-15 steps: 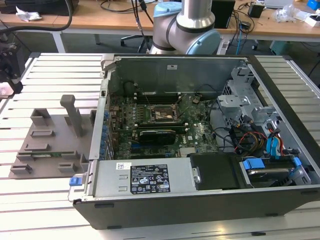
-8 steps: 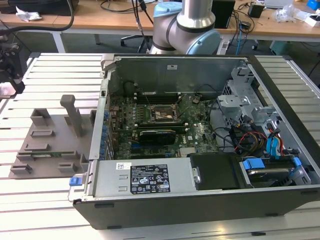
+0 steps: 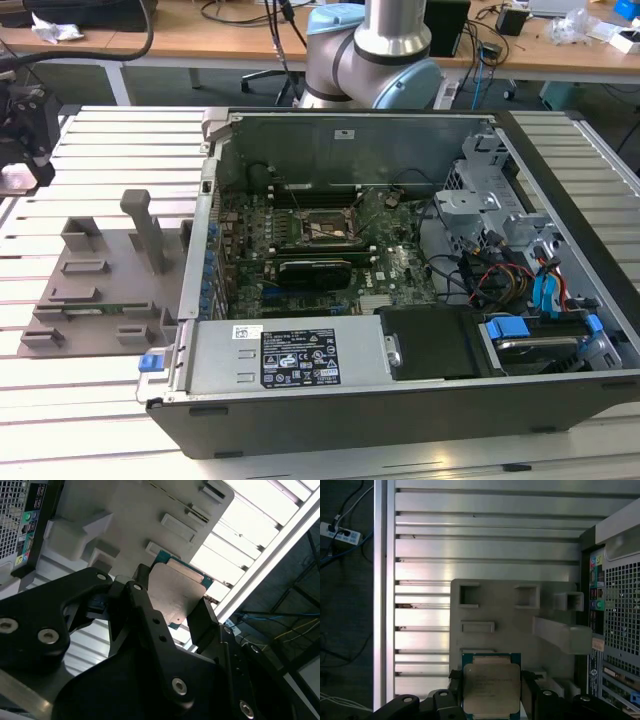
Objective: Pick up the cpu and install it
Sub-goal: 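Pick up the cpu and move it towards the insertion slot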
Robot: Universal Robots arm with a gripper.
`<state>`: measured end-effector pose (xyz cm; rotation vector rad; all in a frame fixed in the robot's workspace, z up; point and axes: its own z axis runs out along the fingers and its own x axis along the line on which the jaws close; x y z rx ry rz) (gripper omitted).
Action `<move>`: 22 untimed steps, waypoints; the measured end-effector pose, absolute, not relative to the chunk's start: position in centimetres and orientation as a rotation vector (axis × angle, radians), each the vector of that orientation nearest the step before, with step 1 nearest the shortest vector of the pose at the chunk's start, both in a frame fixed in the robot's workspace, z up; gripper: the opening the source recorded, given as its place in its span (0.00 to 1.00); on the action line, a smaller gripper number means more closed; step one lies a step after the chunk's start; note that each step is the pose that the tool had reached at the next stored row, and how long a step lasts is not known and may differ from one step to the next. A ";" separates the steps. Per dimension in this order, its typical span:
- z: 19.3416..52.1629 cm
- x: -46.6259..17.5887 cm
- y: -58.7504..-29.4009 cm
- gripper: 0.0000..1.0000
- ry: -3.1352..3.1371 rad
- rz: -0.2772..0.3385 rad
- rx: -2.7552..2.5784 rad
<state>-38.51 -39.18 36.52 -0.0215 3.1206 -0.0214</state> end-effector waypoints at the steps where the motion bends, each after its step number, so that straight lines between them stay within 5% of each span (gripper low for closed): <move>1: 36.7 -38.5 -39.2 0.55 3.121 -0.021 -0.022; 22: 37.9 -37.6 -39.2 0.55 3.121 -0.021 -0.022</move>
